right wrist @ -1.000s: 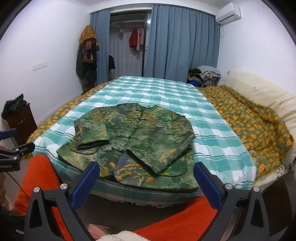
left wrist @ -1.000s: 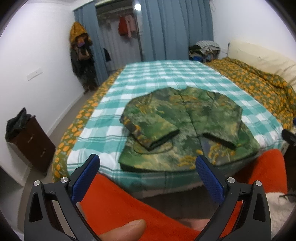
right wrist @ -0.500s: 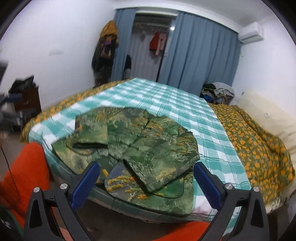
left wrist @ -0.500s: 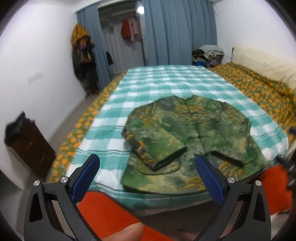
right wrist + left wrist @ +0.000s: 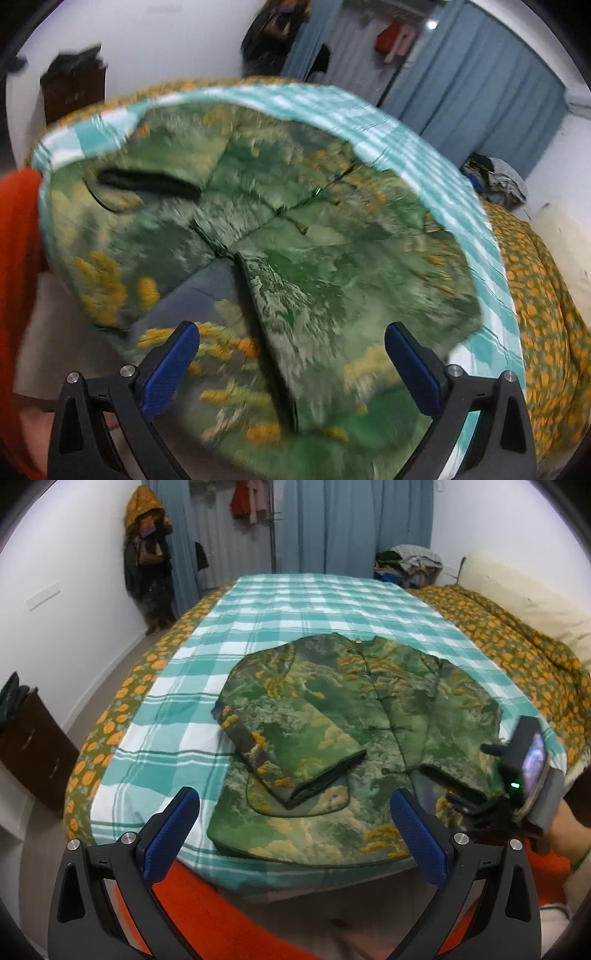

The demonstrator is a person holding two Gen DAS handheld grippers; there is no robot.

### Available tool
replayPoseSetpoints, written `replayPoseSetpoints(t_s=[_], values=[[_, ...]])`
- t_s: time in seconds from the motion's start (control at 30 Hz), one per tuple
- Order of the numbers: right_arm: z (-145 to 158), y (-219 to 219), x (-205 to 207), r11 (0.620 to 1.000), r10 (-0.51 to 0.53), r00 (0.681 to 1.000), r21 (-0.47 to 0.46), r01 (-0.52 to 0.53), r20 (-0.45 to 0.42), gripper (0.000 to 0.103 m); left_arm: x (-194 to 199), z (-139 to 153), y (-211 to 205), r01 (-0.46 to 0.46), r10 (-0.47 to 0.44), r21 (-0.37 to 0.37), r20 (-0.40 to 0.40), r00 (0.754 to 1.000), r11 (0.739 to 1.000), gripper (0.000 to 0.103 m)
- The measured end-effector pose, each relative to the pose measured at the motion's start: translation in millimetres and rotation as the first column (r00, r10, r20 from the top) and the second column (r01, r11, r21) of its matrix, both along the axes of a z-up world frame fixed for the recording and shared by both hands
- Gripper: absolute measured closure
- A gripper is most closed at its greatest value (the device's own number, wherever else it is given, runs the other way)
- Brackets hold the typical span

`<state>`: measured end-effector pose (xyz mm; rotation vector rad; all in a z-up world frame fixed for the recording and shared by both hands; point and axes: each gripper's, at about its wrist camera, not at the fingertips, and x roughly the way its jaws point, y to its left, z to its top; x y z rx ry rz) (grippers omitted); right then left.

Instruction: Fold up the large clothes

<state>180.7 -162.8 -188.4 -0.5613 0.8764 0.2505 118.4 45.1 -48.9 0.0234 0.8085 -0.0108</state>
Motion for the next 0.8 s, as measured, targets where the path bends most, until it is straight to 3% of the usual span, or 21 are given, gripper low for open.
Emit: replayPoseSetpoints(t_s=[0.07,0.13,0.17,0.2,0.23,0.27,0.4,0.5,0.57,0.7,0.73,0.8], values=[[-15,-2,11,1.0,-0.012,1.0,-0.012,0.012,-0.021,0.013,2,-4,-2,0.011,-0.011,0.012,0.004,1.0,1.0,0.0],[-20,-14,18,0.998,-0.05,0.997,0.044,0.053,-0.063,0.029,4,-7,-1,0.027,-0.027,0.008,0.005,1.0,1.0,0.0],[-19,-23,20,0.992,-0.08,0.993,0.091,0.087,-0.084,0.05,8,-10,-2,0.042,-0.042,0.005,0.0,0.999,0.999,0.0],[-15,-32,20,0.983,-0.11,0.989,0.139,0.123,-0.093,0.079,10,-12,-2,0.048,-0.048,0.008,-0.002,0.999,0.999,0.0],[-8,-39,18,0.974,-0.133,0.987,0.171,0.147,-0.089,0.092,14,-15,-4,0.059,-0.059,0.015,-0.006,0.998,0.998,0.0],[2,-48,15,0.965,-0.172,0.983,0.191,0.181,-0.064,0.095,16,-17,-5,0.066,-0.066,0.02,-0.008,0.998,0.998,0.0],[68,-99,-9,0.92,-0.318,0.944,0.268,0.285,0.085,0.095,31,-25,-6,0.087,-0.087,0.006,-0.022,0.996,0.996,0.0],[108,-155,-23,0.877,-0.449,0.874,0.28,0.39,0.188,0.095,45,-29,-4,0.079,-0.079,-0.006,-0.039,0.996,0.997,0.0],[126,-200,-26,0.838,-0.541,0.799,0.254,0.483,0.264,0.095,54,-30,-2,0.072,-0.073,-0.012,-0.04,0.997,0.997,0.0],[133,-275,-21,0.735,-0.672,0.665,0.19,0.651,0.326,0.093,65,-31,4,0.07,-0.07,0.001,-0.026,0.997,0.998,0.0],[129,-294,-18,0.702,-0.697,0.626,0.155,0.695,0.349,0.09,68,-32,5,0.072,-0.072,0.011,-0.025,0.997,0.997,0.0],[120,-330,-15,0.622,-0.755,0.557,0.109,0.776,0.347,0.071,75,-35,7,0.09,-0.089,0.035,-0.027,0.996,0.995,0.0]])
